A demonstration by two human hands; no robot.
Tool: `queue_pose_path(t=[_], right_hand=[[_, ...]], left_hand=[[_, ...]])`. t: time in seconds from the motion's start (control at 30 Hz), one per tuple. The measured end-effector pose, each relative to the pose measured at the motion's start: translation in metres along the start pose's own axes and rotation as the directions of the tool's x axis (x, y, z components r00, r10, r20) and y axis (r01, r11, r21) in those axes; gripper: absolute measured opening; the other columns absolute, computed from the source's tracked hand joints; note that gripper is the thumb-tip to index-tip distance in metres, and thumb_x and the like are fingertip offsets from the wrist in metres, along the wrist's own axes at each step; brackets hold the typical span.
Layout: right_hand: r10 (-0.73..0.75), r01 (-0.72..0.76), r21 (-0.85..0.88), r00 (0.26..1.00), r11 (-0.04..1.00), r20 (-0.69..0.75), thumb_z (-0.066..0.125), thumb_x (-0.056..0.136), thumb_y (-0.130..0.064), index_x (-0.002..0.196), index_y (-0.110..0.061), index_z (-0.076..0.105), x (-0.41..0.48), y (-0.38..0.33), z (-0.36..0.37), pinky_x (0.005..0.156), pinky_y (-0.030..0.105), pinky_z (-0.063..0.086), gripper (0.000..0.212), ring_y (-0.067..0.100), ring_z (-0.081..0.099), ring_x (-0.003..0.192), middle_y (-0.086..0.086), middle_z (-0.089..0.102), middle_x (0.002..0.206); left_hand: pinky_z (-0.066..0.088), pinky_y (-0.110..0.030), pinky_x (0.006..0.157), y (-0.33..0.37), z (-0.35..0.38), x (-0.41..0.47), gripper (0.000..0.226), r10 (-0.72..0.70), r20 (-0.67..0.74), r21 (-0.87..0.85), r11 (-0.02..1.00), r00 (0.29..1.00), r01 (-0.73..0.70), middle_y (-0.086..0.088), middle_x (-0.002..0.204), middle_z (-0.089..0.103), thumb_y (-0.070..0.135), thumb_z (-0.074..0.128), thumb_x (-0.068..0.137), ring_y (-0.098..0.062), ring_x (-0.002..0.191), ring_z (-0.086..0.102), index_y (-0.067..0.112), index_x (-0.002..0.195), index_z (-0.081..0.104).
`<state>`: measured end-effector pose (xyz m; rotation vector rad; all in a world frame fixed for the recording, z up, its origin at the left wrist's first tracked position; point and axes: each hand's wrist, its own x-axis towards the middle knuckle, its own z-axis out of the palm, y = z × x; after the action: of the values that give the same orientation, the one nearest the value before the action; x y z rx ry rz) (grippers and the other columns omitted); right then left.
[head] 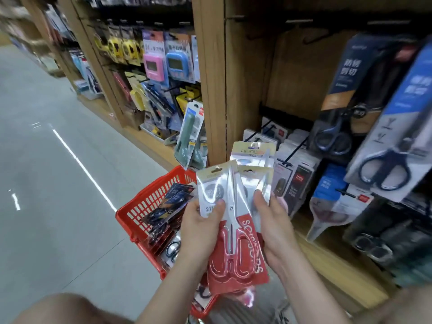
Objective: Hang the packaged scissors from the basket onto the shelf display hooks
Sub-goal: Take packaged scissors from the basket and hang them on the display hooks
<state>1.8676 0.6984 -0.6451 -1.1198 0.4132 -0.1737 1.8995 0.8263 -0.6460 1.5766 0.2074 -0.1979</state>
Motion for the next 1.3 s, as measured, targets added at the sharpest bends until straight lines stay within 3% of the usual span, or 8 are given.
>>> queue_pose_path(t=[0.3,0.47,0.57,0.77,0.83,0.9,1.03,1.3], right_hand=[[-0.463,0.395,-0.412,0.883,0.821,-0.078,0.06,0.095,-0.027,0.138,-0.067,0.023,-0.056,-0.044,-0.011,0.108,0.052,0.043,0.069,0.018,0.048,0.136,-0.015,0.045,0.149],[-0.573,0.469,-0.562,0.819,0.681,-0.011,0.056,0.098,-0.017,0.112,-0.046,0.061,-0.083,-0.076,-0.027,0.095,0.006,0.041,0.033,-0.025,0.047,0.111,-0.048,0.055,0.113],[-0.6,0.461,-0.564,0.796,0.685,-0.078,0.057,0.097,-0.015,0.091,-0.035,0.071,-0.087,-0.092,-0.041,0.074,0.004,0.044,0.025,-0.019,0.059,0.09,-0.038,0.066,0.093],[-0.522,0.433,-0.391,0.839,0.812,-0.155,0.063,0.085,-0.038,0.097,-0.041,0.07,-0.087,-0.105,-0.051,0.076,0.001,0.046,0.014,-0.023,0.057,0.098,-0.041,0.067,0.09],[-0.477,0.4,-0.369,0.867,0.839,-0.145,0.068,0.067,-0.051,0.104,-0.042,0.067,-0.087,-0.105,-0.058,0.079,0.005,0.046,0.038,-0.018,0.059,0.101,-0.035,0.068,0.096],[-0.481,0.396,-0.38,0.862,0.836,-0.159,0.076,0.061,-0.045,0.111,-0.039,0.067,-0.086,-0.108,-0.063,0.085,0.009,0.048,0.051,-0.015,0.059,0.1,-0.031,0.067,0.104],[-0.457,0.39,-0.305,0.868,0.869,-0.193,0.08,0.077,-0.01,0.097,-0.04,0.067,-0.077,-0.115,-0.066,0.059,0.004,0.049,0.038,-0.015,0.066,0.078,-0.025,0.069,0.096],[-0.475,0.42,-0.292,0.867,0.859,-0.15,0.075,0.079,-0.029,0.095,-0.055,0.068,-0.049,-0.118,-0.054,0.07,-0.002,0.043,0.031,-0.022,0.057,0.092,-0.03,0.063,0.107]], left_hand=[[0.058,-0.052,0.085,0.035,0.023,-0.034,0.013,0.096,0.063,-0.267,0.961,0.993,-0.076,-0.01,0.099,0.077,0.018,0.065,0.095,-0.032,0.09,0.074,0.012,0.107,0.066],[0.06,-0.044,0.076,0.07,0.01,-0.042,0.014,0.26,0.057,-0.236,0.942,0.964,-0.24,-0.009,0.097,0.077,0.009,0.068,0.091,-0.03,0.084,0.075,0.012,0.104,0.067],[0.06,-0.048,0.073,0.088,0.001,-0.045,0.015,0.325,0.131,-0.181,0.937,0.937,-0.299,-0.008,0.094,0.077,0.007,0.07,0.089,-0.031,0.081,0.075,0.017,0.1,0.068],[0.06,-0.043,0.073,0.084,0.04,-0.071,0.015,0.337,0.367,-0.071,0.94,0.867,-0.335,-0.008,0.083,0.078,0.0,0.073,0.084,-0.03,0.081,0.074,0.012,0.093,0.07],[0.057,-0.042,0.074,0.08,0.055,-0.072,0.016,0.34,0.346,-0.058,0.938,0.874,-0.342,-0.007,0.08,0.078,0.001,0.076,0.081,-0.028,0.079,0.073,0.013,0.09,0.071],[0.058,-0.043,0.075,0.081,0.065,-0.07,0.017,0.317,0.341,-0.038,0.945,0.885,-0.324,-0.005,0.079,0.078,0.003,0.078,0.08,-0.028,0.079,0.074,0.016,0.089,0.072],[0.058,-0.037,0.073,0.103,0.079,-0.062,0.013,0.309,0.366,-0.02,0.946,0.878,-0.325,-0.002,0.086,0.078,0.008,0.074,0.085,-0.02,0.081,0.074,0.017,0.093,0.071],[0.059,-0.05,0.084,0.158,0.1,-0.018,0.015,0.251,0.376,-0.077,0.968,0.892,-0.24,-0.014,0.091,0.077,0.021,0.065,0.094,-0.036,0.086,0.074,0.011,0.095,0.076]])
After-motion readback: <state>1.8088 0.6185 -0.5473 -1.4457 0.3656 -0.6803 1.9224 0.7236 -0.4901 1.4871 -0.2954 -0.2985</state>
